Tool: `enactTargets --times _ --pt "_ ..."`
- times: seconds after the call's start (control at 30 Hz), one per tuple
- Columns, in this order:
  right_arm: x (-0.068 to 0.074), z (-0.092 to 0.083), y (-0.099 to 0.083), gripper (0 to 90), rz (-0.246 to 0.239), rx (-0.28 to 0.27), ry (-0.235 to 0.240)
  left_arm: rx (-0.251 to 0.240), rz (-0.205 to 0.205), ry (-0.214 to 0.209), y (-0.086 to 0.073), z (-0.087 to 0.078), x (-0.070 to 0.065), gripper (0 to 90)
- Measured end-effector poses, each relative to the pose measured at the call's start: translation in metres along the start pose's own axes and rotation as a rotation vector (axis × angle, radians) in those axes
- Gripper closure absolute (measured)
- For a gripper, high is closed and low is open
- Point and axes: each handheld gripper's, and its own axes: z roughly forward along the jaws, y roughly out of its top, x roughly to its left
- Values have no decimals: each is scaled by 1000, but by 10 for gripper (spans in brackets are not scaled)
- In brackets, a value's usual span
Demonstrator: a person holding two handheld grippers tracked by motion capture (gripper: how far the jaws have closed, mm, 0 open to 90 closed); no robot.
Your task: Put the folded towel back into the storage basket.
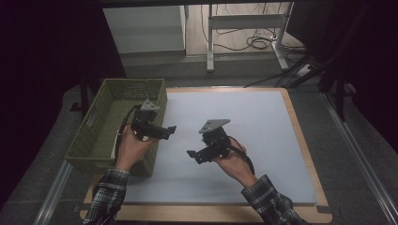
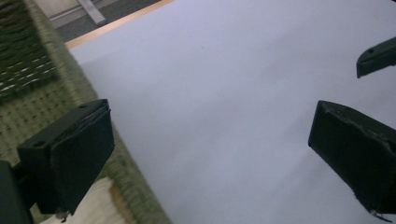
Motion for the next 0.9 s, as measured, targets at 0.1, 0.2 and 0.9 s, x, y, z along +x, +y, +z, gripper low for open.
enactTargets --times 0.1,0.2,0.9 --pt "-5 -8 -6 46 7 0 -14 -3 16 -8 2 3 -8 6" --pt "-10 -15 -13 46 8 4 -32 -11 25 -18 4 5 -15 5" --pt "-31 -70 -65 46 39 20 -120 -44 68 -117 -7 22 -76 0"
